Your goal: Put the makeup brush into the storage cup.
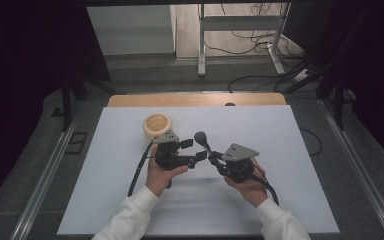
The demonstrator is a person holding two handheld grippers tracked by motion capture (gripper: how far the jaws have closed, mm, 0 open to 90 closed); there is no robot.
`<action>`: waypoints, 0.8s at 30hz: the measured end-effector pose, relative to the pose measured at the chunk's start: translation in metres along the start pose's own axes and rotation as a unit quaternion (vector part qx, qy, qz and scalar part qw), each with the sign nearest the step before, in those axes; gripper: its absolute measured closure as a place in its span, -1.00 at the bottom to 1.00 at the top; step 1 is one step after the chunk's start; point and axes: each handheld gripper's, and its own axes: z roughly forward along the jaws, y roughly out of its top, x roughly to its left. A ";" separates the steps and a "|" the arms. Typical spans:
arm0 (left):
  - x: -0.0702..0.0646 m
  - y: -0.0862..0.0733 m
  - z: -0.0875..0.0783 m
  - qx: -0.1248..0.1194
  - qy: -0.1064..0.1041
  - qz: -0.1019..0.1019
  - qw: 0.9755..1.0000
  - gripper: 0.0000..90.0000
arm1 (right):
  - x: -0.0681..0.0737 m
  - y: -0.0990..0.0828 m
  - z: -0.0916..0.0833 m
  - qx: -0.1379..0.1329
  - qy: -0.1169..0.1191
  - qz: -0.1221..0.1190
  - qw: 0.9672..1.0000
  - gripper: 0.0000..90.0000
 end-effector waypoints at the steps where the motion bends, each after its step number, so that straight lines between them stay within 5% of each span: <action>1: 0.000 0.000 0.000 -0.002 -0.001 -0.001 1.000 -0.48 | 0.000 0.000 0.000 0.000 0.000 0.000 1.000 0.66; 8: -0.001 0.001 0.005 -0.013 -0.008 -0.001 1.000 -0.27 | 0.002 0.000 0.002 0.000 0.002 0.002 1.000 0.66; 24: 0.004 -0.001 0.012 -0.019 -0.058 -0.021 0.998 0.56 | 0.003 0.000 0.003 -0.004 0.010 0.004 1.000 0.66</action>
